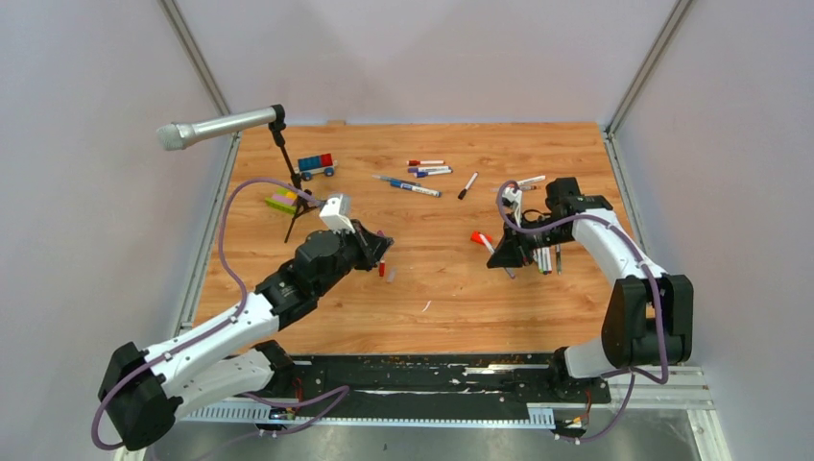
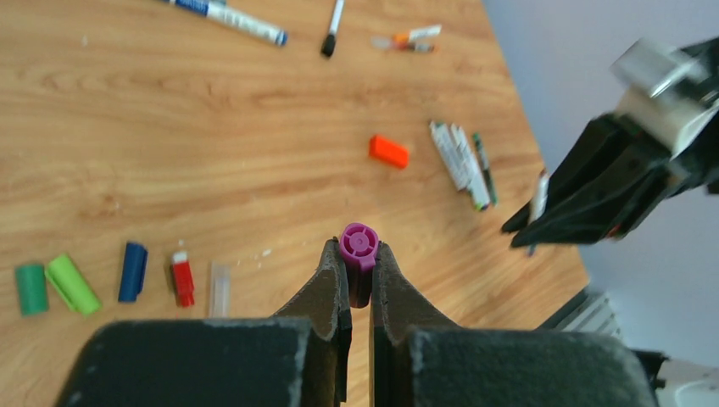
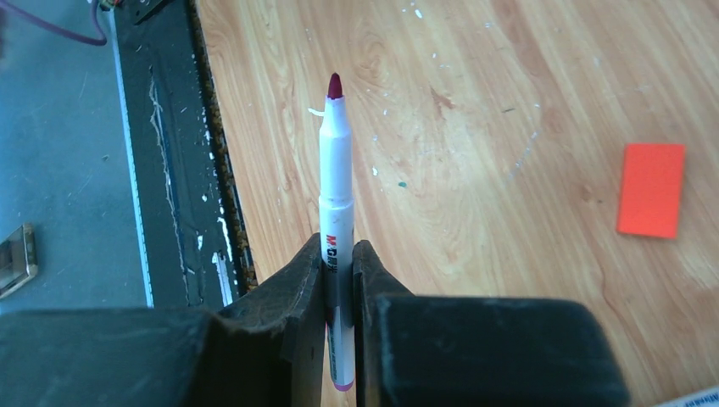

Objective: Open the pen caps
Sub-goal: Place the pen cap at the center of the board.

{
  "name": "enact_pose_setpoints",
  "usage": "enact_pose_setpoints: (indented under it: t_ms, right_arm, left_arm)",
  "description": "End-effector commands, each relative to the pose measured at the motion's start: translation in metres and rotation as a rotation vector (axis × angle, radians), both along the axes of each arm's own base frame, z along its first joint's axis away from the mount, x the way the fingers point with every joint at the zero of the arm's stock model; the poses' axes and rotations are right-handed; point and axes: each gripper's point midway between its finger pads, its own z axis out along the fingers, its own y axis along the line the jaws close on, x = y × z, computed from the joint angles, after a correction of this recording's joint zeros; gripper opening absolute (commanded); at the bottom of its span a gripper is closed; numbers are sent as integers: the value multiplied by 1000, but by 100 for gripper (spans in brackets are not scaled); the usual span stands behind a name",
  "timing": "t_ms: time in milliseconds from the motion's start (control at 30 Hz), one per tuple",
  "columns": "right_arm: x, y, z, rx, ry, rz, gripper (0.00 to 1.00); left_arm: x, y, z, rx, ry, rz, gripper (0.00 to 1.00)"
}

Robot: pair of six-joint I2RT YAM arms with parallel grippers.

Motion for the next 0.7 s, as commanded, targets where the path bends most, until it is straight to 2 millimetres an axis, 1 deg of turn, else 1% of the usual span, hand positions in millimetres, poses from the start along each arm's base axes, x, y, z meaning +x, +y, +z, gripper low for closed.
enact_pose_setpoints:
  t_ms: [0, 100, 267, 333, 400, 433, 467, 667]
  right_arm:
    - [7, -6, 13, 30, -75, -14, 0]
    - [8, -7, 11, 27, -71, -21, 0]
    - [9, -9, 8, 19, -64, -24, 0]
    - [9, -9, 7, 17, -62, -27, 0]
    - [10, -10, 7, 18, -63, -30, 0]
    - [10, -10, 8, 18, -63, -31, 0]
    - [10, -11, 8, 19, -63, -32, 0]
    - [10, -12, 7, 19, -61, -38, 0]
  left_arm:
    - [-16, -12, -39, 85, 138, -104, 1]
    - [-17, -14, -64, 174, 219, -123, 0]
    - [-15, -22, -94, 334, 310, -140, 0]
    - [-14, -27, -104, 403, 328, -155, 1]
    - [-11, -32, -109, 465, 344, -164, 2]
    - [-10, -33, -118, 504, 362, -167, 2]
    - [-8, -35, -121, 529, 371, -171, 3]
    - [-1, -38, -139, 676, 413, -181, 5]
